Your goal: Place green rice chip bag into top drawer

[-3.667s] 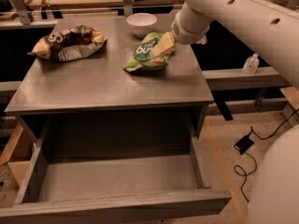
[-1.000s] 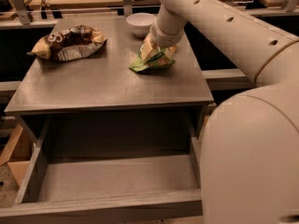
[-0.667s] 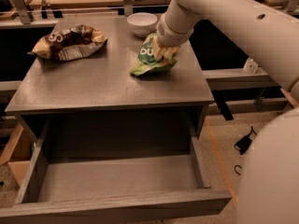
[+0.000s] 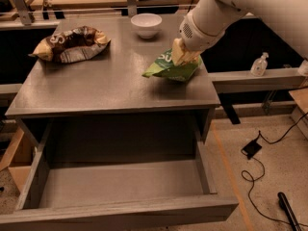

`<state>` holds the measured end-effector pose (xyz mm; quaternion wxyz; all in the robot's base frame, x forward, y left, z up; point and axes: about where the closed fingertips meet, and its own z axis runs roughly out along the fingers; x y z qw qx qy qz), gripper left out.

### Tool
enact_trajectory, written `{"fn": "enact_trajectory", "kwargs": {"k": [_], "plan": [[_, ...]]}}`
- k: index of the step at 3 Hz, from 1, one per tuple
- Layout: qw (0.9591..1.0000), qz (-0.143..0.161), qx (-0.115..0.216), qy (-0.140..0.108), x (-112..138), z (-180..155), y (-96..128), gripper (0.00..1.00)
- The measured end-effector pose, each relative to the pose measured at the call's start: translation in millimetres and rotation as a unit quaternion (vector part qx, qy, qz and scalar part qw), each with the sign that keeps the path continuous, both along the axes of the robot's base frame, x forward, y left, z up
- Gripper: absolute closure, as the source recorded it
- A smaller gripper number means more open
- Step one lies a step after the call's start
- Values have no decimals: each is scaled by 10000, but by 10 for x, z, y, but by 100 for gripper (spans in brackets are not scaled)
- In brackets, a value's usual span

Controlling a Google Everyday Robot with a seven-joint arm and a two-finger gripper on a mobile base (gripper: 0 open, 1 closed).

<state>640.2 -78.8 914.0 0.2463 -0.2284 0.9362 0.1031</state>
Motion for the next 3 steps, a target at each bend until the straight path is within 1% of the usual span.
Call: {"fn": "enact_trajectory", "kwargs": {"k": [1,2,3], "plan": [[10000,48,18,-9,-58,8,21,100],[9996,233,73,-126,-369,82,50,100],[9984,471,167,-265,-838,179,51,100]]}}
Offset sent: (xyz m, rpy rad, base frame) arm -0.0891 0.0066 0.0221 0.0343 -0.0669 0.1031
